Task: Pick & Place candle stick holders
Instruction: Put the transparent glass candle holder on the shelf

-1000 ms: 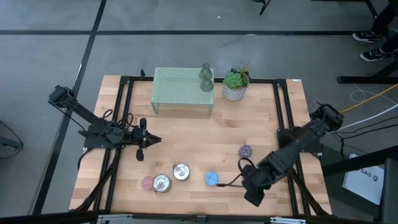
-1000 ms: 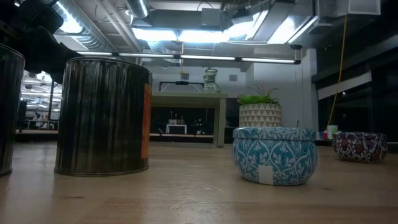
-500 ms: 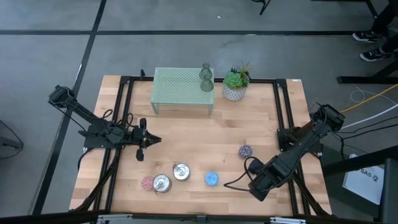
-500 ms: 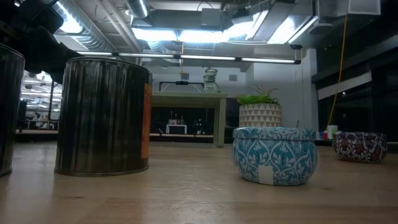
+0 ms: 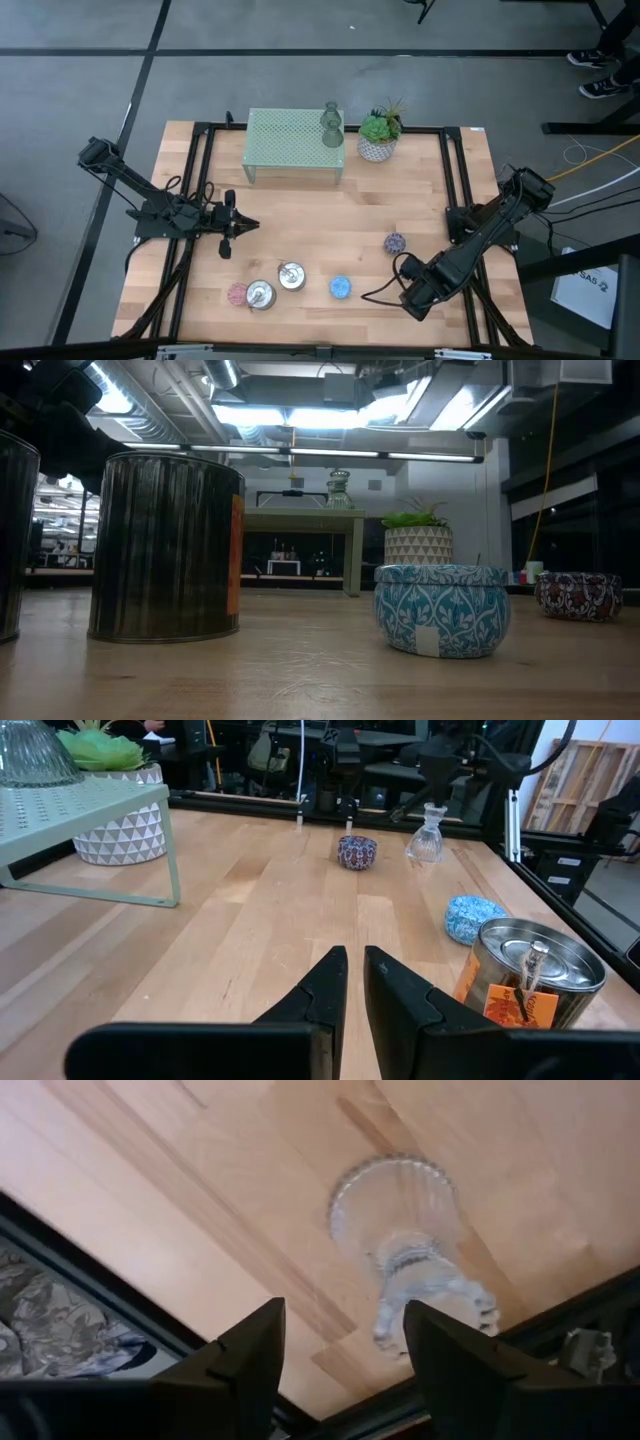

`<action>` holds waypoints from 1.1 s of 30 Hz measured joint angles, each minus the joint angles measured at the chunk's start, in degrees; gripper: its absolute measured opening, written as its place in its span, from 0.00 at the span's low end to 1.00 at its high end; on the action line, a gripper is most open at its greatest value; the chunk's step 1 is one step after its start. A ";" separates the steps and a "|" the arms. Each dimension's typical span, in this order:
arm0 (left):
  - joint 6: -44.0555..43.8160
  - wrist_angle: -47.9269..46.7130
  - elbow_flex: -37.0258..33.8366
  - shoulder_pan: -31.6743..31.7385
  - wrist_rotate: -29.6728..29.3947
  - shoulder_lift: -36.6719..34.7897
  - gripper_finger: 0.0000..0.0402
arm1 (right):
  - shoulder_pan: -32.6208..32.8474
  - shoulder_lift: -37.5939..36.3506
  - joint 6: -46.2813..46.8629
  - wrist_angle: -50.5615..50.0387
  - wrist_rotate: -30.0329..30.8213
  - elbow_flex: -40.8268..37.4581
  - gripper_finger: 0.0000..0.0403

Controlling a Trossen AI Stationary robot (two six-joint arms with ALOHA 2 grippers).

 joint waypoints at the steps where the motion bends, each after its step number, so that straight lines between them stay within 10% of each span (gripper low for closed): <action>1: 0.01 0.00 -0.02 -0.01 0.00 -0.02 0.08 | 0.00 -0.02 0.15 -0.14 0.02 -0.20 0.51; 33: 0.02 0.00 0.00 -0.01 0.00 0.00 0.08 | -0.09 -0.15 11.54 0.47 0.07 -4.37 0.11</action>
